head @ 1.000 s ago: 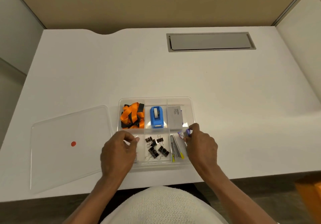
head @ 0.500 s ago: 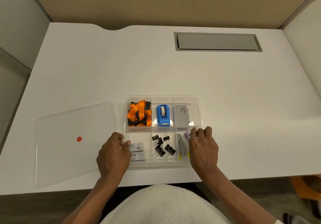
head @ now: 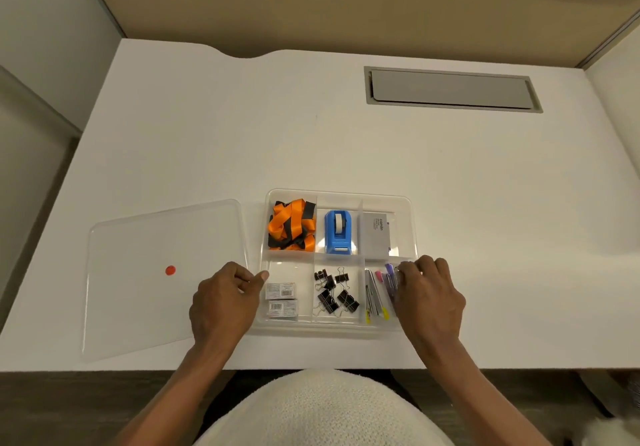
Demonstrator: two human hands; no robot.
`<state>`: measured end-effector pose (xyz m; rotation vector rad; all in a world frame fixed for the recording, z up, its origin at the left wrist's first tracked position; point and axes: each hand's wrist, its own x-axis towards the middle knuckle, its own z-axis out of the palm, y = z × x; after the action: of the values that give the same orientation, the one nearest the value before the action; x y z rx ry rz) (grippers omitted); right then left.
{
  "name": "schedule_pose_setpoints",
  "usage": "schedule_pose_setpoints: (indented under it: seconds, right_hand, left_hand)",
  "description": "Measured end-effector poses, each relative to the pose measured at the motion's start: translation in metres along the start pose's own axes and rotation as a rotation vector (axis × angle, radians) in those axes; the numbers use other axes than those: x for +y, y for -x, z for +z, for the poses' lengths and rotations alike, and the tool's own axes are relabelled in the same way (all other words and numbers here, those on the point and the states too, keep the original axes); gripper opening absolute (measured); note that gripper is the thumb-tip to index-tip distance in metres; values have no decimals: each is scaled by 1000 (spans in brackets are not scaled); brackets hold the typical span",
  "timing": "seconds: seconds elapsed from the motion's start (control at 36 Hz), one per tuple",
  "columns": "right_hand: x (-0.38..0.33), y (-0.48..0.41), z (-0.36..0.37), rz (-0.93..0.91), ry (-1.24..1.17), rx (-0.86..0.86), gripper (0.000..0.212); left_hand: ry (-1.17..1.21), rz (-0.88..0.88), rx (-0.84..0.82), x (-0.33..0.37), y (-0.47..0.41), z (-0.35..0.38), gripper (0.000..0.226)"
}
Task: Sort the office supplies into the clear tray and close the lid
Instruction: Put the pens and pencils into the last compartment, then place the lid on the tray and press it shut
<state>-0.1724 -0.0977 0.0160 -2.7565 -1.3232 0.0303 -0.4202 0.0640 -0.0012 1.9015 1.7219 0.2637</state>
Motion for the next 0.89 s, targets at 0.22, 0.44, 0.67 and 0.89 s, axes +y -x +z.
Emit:
schedule_pose_setpoints:
  seconds: [0.22, 0.44, 0.67, 0.89]
  right_hand:
    - [-65, 2, -12, -251, -313, 23, 12]
    - [-179, -2, -8, -432, -618, -291, 35]
    - [-259, -8, 25, -434, -360, -462, 77]
    - [-283, -9, 47, -329, -103, -599, 94]
  left_hand:
    - [16, -107, 117, -33, -17, -28, 33]
    - [-89, -238, 278, -88, -40, -69, 32]
    - [-269, -461, 172, -152, -65, -91, 86]
    - [-160, -478, 79, -158, -71, -94, 93]
